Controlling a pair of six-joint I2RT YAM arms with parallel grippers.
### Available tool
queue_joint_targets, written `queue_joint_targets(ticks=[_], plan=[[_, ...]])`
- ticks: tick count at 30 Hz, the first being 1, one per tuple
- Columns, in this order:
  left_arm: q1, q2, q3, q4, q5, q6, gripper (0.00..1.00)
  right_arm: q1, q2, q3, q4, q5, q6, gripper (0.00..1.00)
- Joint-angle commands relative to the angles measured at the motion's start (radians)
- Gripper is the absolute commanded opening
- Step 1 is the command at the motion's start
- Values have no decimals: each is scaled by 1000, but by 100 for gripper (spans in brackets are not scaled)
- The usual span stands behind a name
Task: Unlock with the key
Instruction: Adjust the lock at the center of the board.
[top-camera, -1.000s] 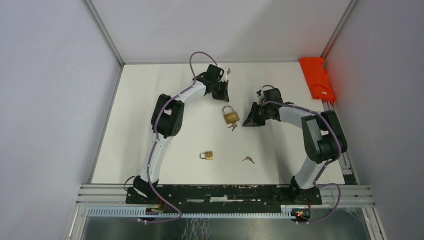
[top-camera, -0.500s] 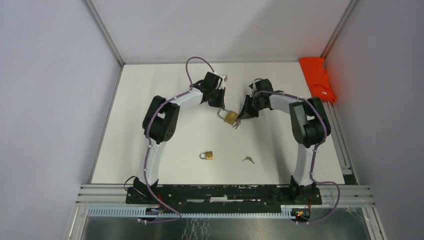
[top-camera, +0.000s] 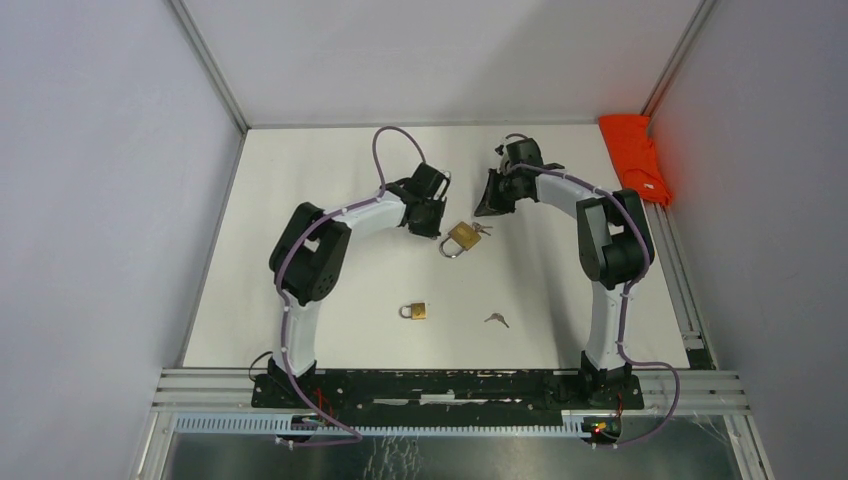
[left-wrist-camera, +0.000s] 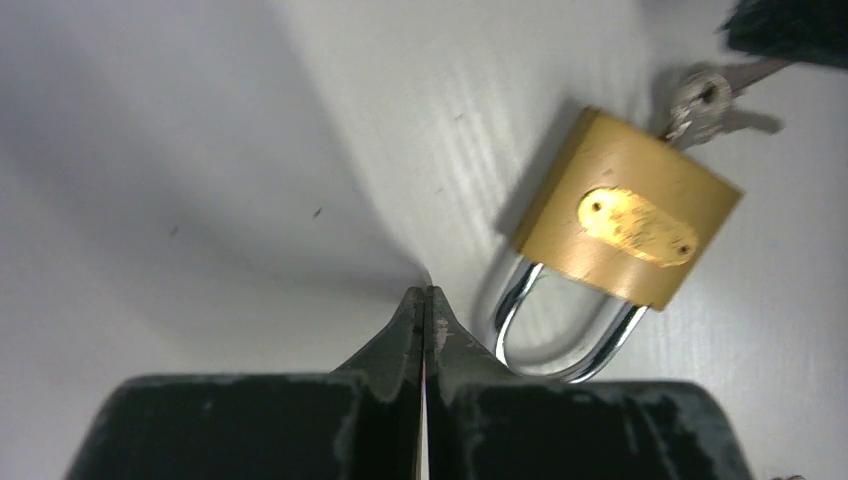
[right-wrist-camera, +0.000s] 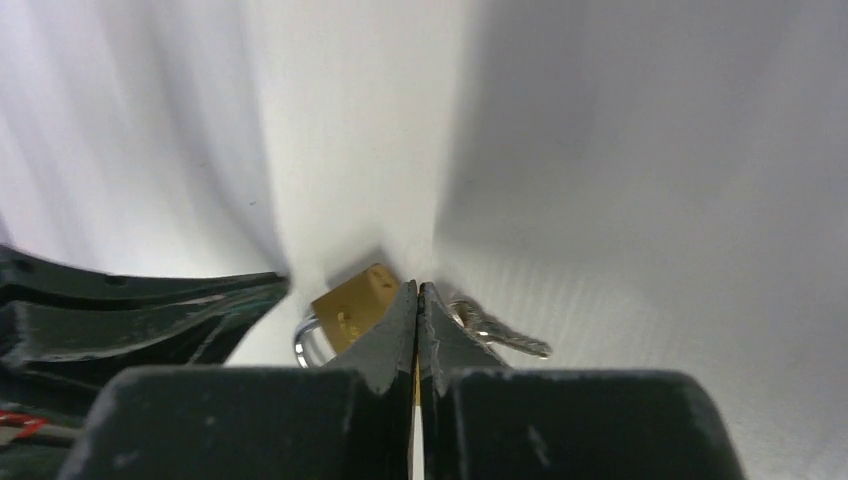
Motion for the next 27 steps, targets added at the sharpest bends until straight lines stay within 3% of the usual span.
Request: queue_joint_targets(ticks=[1,4,7,16,21,27], plan=[[8,-78,17,-187,-116,-37,2,-8,-53,46,-82,170,-104,0],[-13,-173,27,-231,-95,-43,2,-9,-39,78,-127,231,-153,0],[-23,-204,36,-236,14,-58,2,-8,-18,119,-163,261,-175,0],[-46,-73,57,-159,222,-93,2,-5,11,108,-185,233,-207,0],[-46,-8,57,-136,219,-95,2,5,29,103,-188,220,-220,0],[-43,57,110,-149,82,-79,2,17,70,142,-209,213,-229,0]])
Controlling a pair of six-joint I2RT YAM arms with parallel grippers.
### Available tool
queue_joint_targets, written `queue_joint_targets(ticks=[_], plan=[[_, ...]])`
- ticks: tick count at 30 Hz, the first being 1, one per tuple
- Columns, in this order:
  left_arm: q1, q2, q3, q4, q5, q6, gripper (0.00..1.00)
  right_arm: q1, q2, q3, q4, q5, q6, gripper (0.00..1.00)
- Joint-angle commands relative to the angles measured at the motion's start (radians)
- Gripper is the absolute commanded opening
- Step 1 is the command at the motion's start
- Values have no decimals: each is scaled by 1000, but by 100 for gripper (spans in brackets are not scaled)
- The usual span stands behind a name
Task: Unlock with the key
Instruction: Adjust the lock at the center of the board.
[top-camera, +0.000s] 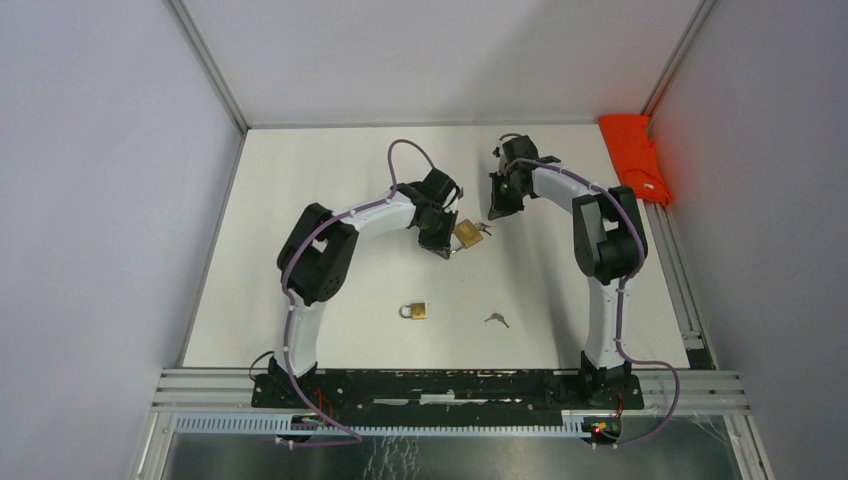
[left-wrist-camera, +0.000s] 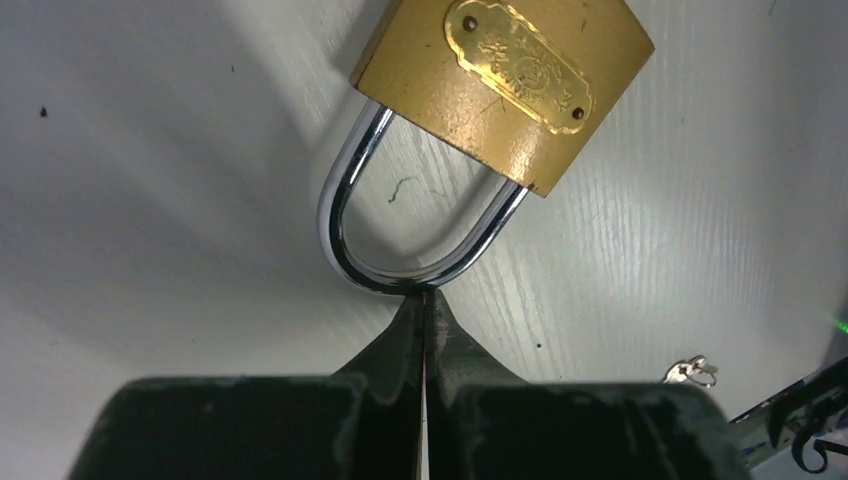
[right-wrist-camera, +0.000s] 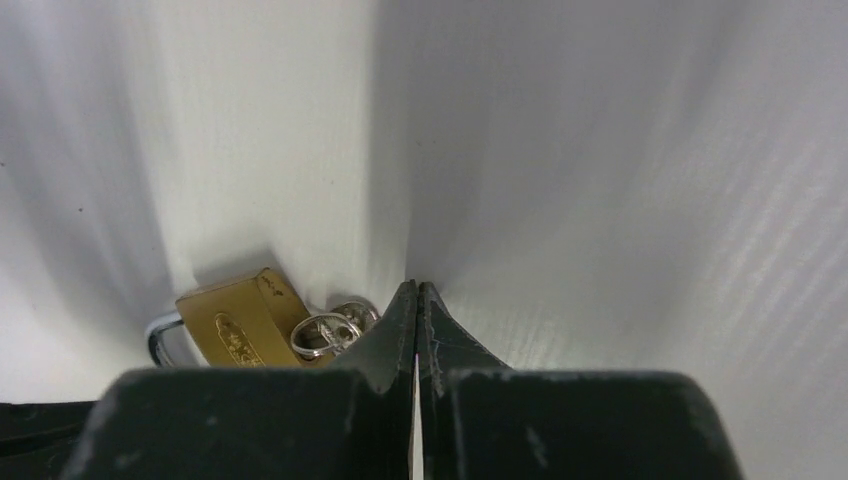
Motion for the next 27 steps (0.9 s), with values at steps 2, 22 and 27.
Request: queue_joint_targets(ticks=[2,22,27], plan=[[6,68,94,6,-117,-8,2,13,38,48,-36,-8,-21,0],[27,52,249,-2,-80,1,2,21,-83,-105,-33,145,-53,0],[28,106,255,1,-72,-5,2,29,-91,-128,-23,128,-54,0]])
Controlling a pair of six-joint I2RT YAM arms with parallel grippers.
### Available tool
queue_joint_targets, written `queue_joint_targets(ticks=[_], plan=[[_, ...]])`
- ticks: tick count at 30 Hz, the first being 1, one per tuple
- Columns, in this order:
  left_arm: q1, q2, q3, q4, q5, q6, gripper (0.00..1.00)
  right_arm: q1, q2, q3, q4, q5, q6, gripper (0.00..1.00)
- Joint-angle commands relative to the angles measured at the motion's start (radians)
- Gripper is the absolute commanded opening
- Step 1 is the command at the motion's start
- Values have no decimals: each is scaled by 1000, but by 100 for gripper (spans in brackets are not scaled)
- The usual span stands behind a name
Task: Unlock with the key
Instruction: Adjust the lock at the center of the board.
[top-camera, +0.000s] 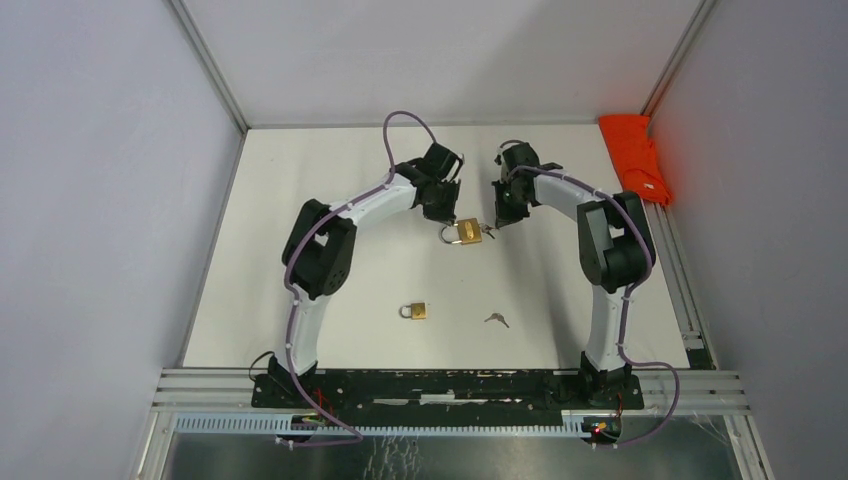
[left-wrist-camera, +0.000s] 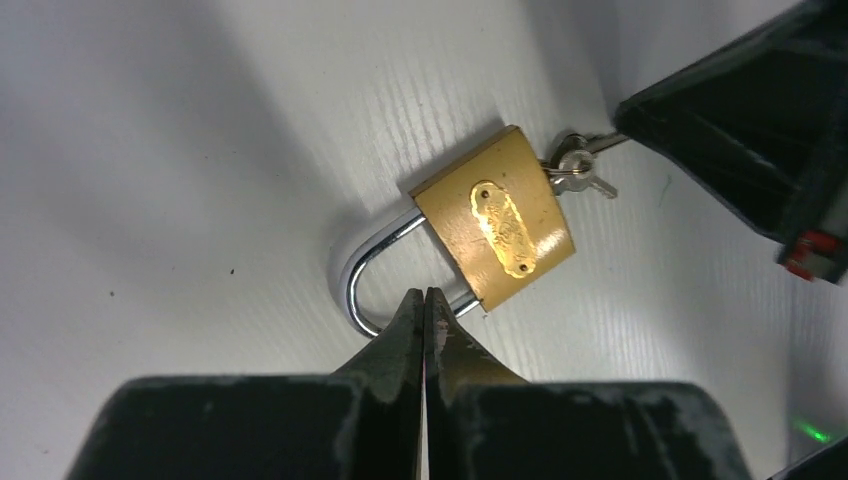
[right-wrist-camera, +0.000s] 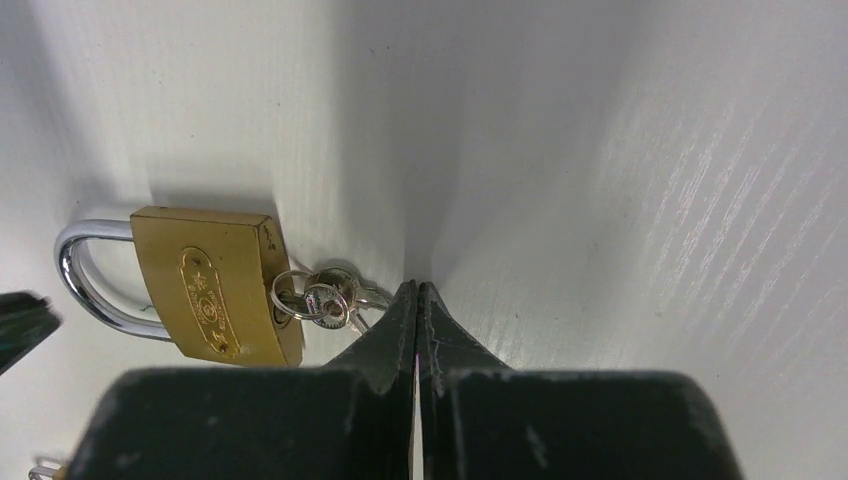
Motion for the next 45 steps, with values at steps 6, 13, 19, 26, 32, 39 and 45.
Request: queue_joint_targets(ticks=[6,13,19,26,32,39,45], plan=[[-2,97,16,9,55,-10,2,38,-26,-26,10,18,-11,0],[-1,111,16,28,52,-9,2,88,-25,-13,39,-45,5,0],[-2,114,11,36,47,-7,2,126,-44,-15,57,-131,25,0],[0,121,-4,45,51,-6,2,123,-52,-37,56,-102,19,0],[13,50,34,-76,-72,46,9,69,-101,-84,90,-40,43,9],[32,-77,28,-163,-223,133,43,35,-203,-125,136,-54,38,20],[60,-47,65,-181,-82,137,57,34,-289,-189,161,-102,40,22]])
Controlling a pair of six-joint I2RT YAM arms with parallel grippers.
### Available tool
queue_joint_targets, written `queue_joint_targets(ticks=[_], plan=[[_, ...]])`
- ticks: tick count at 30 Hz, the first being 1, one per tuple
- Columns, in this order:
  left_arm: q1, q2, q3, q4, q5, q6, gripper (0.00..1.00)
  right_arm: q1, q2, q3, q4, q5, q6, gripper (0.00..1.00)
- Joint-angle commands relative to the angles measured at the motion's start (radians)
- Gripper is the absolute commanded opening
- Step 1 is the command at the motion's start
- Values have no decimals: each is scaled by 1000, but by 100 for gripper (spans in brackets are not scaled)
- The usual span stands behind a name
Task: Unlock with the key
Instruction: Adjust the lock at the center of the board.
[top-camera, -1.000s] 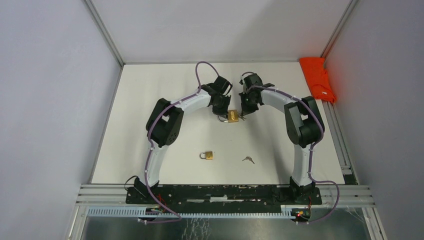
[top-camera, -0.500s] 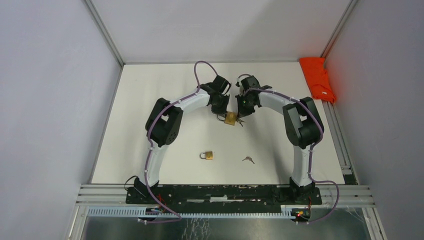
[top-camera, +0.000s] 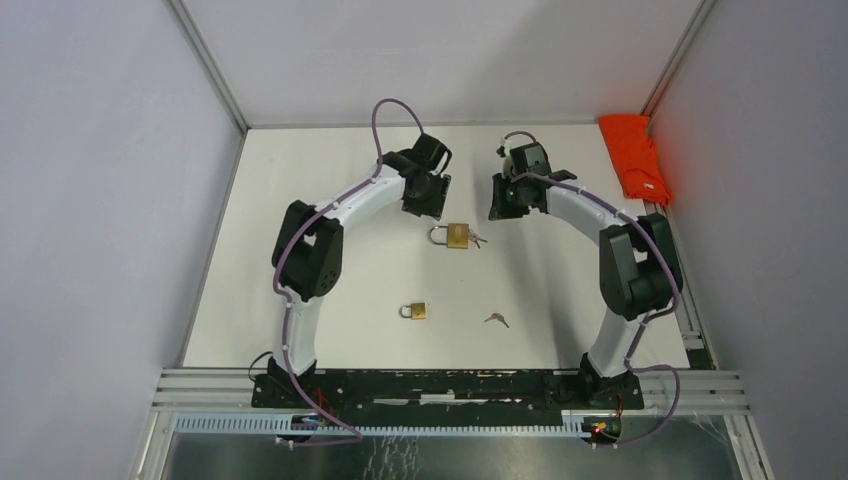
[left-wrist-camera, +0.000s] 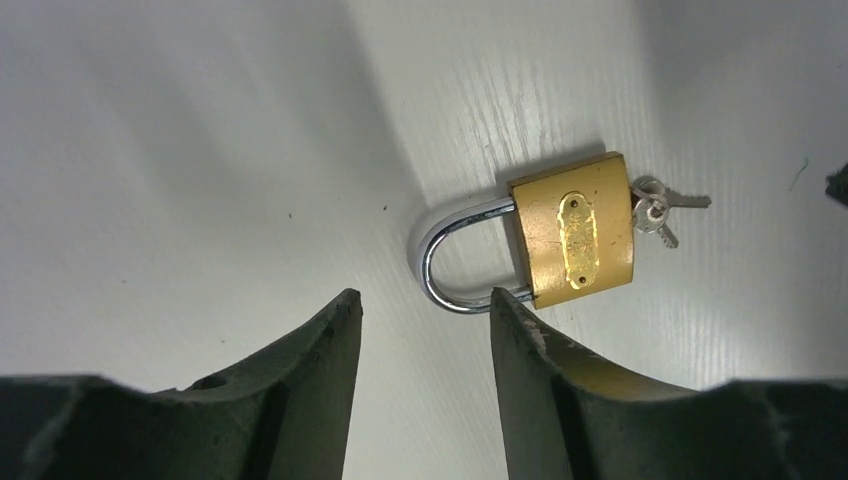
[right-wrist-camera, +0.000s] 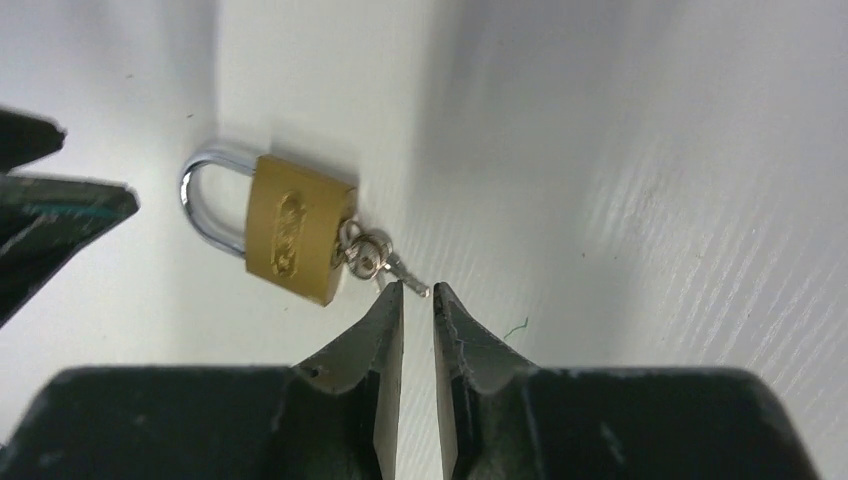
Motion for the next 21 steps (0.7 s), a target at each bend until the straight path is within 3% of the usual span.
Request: queue_joint_targets(ticks=[1,7,10,16,21], plan=[[24,-7,43,-11,117,30,59,8,-91,-59,53,-43,7,24],[25,28,38,83,368,-62,66,8,-126,-111,69,-81,-26,28],[25,48,22,128,466,-104,66,8,-107,-124,135,-233,3,29],[44,31,-79,163,430,-101,65,8,-31,-136,200,-362,32,34],[72,54,-104,169,417,-65,74,7,1,-145,205,-388,36,37]])
